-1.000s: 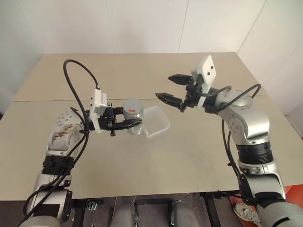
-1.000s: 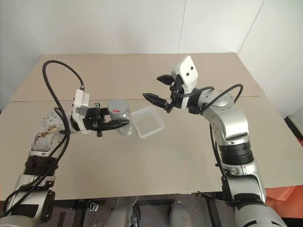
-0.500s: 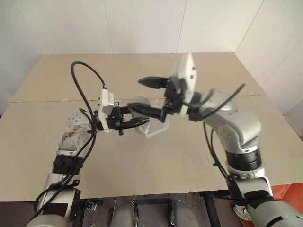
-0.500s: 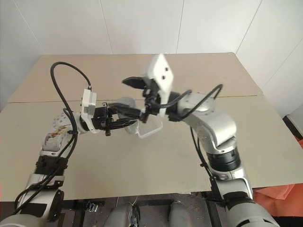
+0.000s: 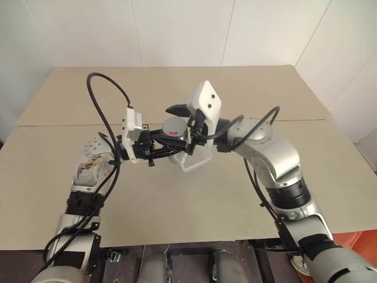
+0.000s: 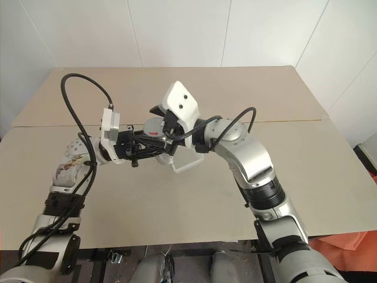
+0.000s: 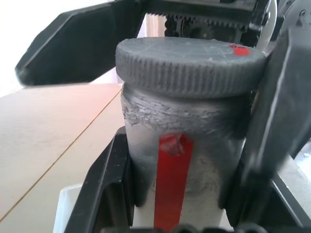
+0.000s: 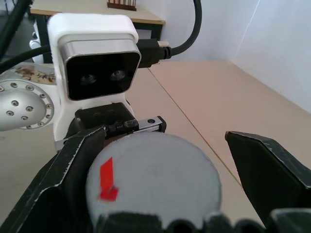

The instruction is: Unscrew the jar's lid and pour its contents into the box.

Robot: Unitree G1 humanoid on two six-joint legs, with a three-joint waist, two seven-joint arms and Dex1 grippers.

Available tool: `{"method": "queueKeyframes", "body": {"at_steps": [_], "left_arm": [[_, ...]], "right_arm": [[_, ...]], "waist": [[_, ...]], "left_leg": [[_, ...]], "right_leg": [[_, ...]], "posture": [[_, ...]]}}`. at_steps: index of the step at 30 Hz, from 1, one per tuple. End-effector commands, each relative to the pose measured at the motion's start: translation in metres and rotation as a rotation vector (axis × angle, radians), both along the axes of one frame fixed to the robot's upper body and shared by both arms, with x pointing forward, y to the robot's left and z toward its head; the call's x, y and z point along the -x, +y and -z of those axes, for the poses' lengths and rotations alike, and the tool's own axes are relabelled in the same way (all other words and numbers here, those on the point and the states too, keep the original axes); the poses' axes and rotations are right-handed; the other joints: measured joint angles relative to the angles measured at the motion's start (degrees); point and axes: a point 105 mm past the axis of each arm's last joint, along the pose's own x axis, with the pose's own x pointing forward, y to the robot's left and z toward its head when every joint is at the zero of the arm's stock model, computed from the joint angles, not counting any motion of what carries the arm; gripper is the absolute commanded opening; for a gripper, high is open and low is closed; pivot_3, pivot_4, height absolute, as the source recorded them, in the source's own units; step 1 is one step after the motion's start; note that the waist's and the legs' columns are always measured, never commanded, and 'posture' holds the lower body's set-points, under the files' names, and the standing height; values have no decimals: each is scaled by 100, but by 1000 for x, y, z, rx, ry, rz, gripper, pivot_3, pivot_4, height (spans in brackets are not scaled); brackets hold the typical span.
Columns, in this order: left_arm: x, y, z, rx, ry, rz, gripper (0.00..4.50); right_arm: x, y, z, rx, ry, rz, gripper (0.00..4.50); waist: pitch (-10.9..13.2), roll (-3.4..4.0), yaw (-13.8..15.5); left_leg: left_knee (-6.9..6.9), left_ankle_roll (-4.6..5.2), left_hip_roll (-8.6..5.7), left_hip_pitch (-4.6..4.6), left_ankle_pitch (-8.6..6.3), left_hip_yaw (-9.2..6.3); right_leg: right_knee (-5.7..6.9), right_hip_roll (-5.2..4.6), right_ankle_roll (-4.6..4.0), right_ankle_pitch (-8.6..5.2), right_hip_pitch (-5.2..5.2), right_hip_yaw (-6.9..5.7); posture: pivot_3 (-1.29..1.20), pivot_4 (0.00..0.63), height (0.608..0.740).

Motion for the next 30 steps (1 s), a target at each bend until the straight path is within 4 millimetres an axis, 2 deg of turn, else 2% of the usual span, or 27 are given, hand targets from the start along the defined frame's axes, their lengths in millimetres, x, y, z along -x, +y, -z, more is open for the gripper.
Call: {"method": "queueKeyframes", "body": {"at_steps": [1, 8, 13, 17, 23, 28, 30], "left_arm": [[5, 7, -9, -10, -56, -2, 1921], [5, 11, -9, -17, -55, -8, 1921], [6, 12, -10, -20, -56, -9, 1921], [6, 13, -9, -21, -54, -10, 1921], [5, 10, -7, -18, -48, -9, 1921], [1, 5, -8, -11, -52, -8, 1921], [0, 3, -9, -7, -55, -4, 1921]], "right_arm": [[-12, -40, -26, -71, -88, 119, 4486], [-19, -65, -24, -65, -80, 185, 4486], [-25, -75, -22, -63, -68, 233, 4486], [-23, -79, -22, -66, -68, 232, 4486], [-4, -69, -23, -58, -82, 131, 4486], [24, -45, -25, -61, -92, -26, 4486], [29, -36, -24, -56, -93, -57, 4486]], "waist": [[0, 0, 0], [0, 0, -8], [0, 0, 13], [0, 0, 5], [0, 0, -3], [0, 0, 2], [0, 0, 0]], "left_leg": [[0, 0, 0, 0, 0, 0], [0, 0, 1, 1, 0, 0], [0, 0, 0, 2, 0, 2], [-2, 1, 1, 0, -1, 3], [-1, 1, 1, 0, -1, 2], [-1, 2, 1, 0, -1, 1], [0, 2, 1, 0, -1, 0]], "right_leg": [[0, 0, 0, 0, 0, 0], [0, 0, 0, 0, 0, 1], [-2, 0, 0, 0, 2, 2], [-5, 0, 0, 0, 0, 1], [-6, 0, 0, 0, -1, 2], [-4, 0, 0, 0, 0, 2], [-4, 0, 0, 0, 0, 1]], "posture": [[0, 150, 740], [0, 150, 740], [0, 150, 740], [0, 150, 740], [0, 150, 740], [0, 150, 740], [0, 150, 740]]}}
